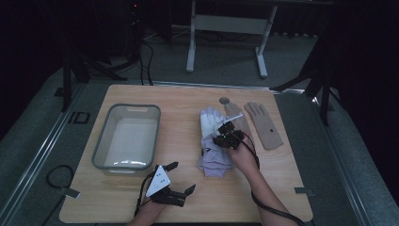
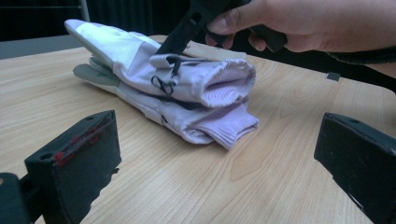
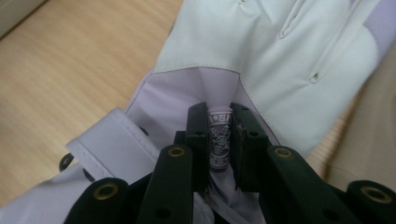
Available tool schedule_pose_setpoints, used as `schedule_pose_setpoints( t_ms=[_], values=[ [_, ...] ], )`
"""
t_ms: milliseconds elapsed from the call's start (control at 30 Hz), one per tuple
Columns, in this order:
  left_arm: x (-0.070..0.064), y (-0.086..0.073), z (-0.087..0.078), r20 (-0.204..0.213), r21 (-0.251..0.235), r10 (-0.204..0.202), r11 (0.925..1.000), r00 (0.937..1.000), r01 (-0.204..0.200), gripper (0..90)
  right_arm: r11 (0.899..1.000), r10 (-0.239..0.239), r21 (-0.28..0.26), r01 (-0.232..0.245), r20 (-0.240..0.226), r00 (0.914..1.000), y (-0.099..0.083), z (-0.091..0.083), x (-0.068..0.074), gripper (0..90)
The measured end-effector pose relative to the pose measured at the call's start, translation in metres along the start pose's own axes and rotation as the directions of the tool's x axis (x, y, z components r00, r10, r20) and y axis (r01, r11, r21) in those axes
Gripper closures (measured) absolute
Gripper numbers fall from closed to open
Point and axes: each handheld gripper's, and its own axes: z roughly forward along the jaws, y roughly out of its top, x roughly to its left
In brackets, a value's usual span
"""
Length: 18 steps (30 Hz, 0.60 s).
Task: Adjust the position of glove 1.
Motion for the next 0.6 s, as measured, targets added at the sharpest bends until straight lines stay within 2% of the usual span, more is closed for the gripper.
schedule_pose_setpoints(
  t_ms=[200, 333, 367, 500, 600],
  values=[
    [0.000, 0.000, 0.000, 0.000, -0.001, -0.002, 1.0000, 1.0000, 0.002, 0.4, 1.000, -0.026, 0.002, 0.026, -0.023, 0.9994, -0.002, -0.002, 0.008, 77.8],
    [0.000, 0.000, 0.000, -0.002, -0.002, -0.005, 1.0000, 1.0000, 0.005, 0.3, 0.999, -0.028, -0.029, 0.027, -0.030, 0.9992, -0.002, -0.006, 0.006, 67.9],
    [0.000, 0.000, 0.000, -0.002, -0.002, -0.005, 1.0000, 1.0000, 0.005, 0.4, 0.999, -0.028, -0.029, 0.027, -0.030, 0.9992, -0.002, -0.006, 0.006, 67.9],
    [0.000, 0.000, 0.000, -0.012, 0.001, -0.006, 1.0000, 0.9999, 0.006, 0.4, 0.996, -0.033, -0.081, 0.029, -0.051, 0.9981, -0.004, -0.018, 0.002, 49.3],
    [0.000, 0.001, 0.001, -0.022, 0.013, -0.012, 0.9998, 0.9997, 0.012, 0.4, 0.994, -0.038, -0.106, 0.033, -0.048, 0.9981, -0.006, -0.024, 0.001, 42.9]
  ],
)
